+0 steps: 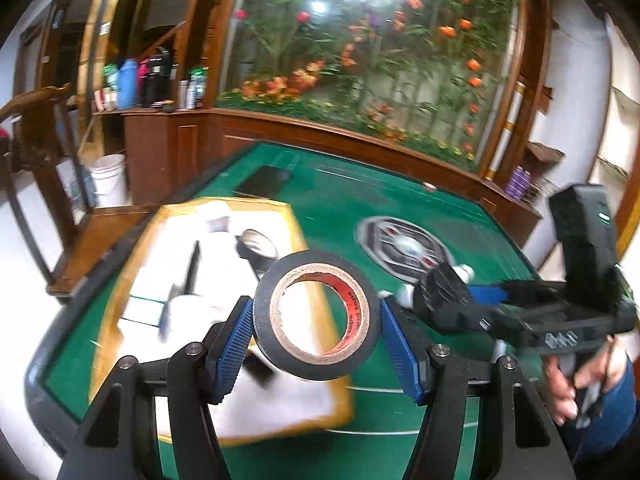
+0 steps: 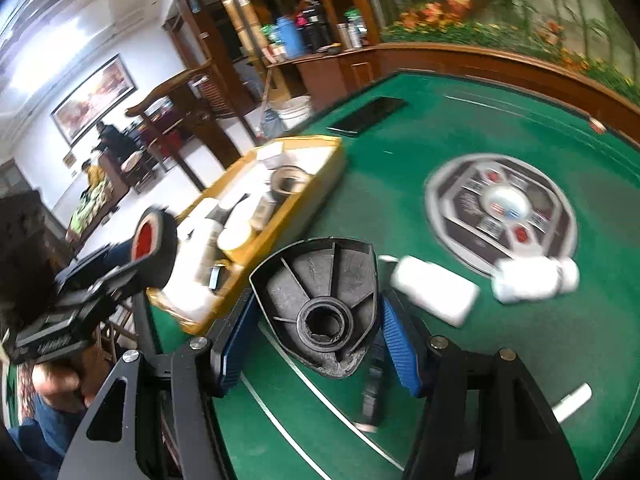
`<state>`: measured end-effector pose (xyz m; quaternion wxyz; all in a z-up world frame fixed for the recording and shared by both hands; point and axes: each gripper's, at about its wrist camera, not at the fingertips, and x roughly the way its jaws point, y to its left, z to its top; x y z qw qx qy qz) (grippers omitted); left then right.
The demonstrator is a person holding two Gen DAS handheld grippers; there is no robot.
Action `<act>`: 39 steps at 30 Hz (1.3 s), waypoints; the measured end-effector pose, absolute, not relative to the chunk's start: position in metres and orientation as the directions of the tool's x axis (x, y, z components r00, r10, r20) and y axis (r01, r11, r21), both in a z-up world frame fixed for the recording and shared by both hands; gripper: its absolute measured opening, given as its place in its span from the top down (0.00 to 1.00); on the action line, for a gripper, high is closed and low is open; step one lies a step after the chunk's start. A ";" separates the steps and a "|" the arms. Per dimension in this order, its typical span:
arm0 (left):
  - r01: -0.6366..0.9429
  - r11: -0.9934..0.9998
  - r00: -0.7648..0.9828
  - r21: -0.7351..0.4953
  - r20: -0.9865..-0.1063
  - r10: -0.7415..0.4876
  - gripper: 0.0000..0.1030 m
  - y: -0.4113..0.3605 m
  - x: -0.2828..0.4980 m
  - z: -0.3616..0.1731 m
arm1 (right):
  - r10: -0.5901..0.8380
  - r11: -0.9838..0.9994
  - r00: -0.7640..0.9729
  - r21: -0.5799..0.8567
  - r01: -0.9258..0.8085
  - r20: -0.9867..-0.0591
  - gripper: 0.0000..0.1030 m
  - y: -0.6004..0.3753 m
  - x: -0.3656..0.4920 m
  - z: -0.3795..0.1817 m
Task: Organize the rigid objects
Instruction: 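Carry the tape roll and black holder into the tray and open the left tool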
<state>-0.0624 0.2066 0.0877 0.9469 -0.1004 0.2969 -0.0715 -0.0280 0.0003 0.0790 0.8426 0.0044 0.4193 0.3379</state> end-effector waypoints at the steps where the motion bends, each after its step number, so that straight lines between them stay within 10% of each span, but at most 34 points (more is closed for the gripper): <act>1: 0.059 0.970 0.810 -0.234 -0.558 -0.184 0.35 0.217 -0.058 0.087 | 0.578 0.763 0.415 0.283 -0.581 -0.703 0.41 0.010 -0.030 0.082; 39: -0.164 0.918 0.637 -0.362 -0.749 -0.182 0.34 0.318 0.091 0.022 | 0.471 0.756 0.349 0.167 -0.633 -0.810 0.42 0.177 0.045 0.042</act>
